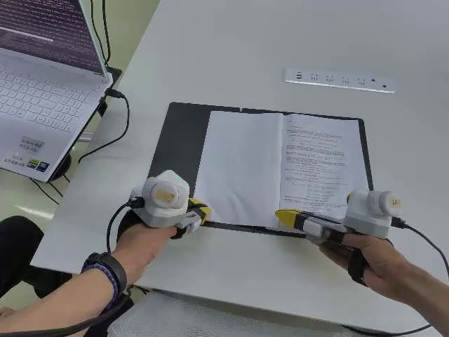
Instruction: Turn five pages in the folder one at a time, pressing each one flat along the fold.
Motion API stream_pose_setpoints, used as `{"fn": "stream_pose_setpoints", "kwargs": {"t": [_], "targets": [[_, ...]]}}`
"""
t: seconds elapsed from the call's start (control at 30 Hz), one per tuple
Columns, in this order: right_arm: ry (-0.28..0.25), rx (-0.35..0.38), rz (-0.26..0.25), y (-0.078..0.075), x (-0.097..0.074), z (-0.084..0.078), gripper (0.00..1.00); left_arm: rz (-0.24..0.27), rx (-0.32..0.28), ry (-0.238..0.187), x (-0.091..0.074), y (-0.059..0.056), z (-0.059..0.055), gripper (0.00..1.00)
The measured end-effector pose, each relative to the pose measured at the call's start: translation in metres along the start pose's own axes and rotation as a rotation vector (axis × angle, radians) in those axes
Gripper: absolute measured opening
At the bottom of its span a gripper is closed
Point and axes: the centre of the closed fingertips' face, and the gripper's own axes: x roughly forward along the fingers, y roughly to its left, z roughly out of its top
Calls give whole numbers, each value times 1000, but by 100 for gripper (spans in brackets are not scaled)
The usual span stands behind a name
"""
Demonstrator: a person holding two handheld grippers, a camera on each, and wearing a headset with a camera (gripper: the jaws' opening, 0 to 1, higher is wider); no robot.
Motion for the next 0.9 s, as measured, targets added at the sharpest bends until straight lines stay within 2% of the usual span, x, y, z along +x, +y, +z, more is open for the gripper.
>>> {"fn": "stream_pose_setpoints", "kwargs": {"t": [0.13,0.3,0.43,0.6,0.7,0.8,0.9], "targets": [[-24,-15,-14,2,-10,8,4,-6,8,-17,-4,-4,7,7],[-39,-46,-48,5,-20,15,8,-12,9,-38,-9,-8,15,9],[-48,-66,-83,-6,-31,17,12,-18,28,-46,-13,-12,21,12],[-60,-105,-139,-11,-50,25,20,-21,24,-76,-22,-16,34,15],[-62,-136,-170,-9,-61,27,23,-27,35,-90,-26,-20,39,17],[-72,-166,-205,-18,-73,31,27,-31,48,-100,-31,-23,43,19],[-99,-173,-221,-18,-84,37,30,-31,61,-106,-34,-24,46,20]]}}
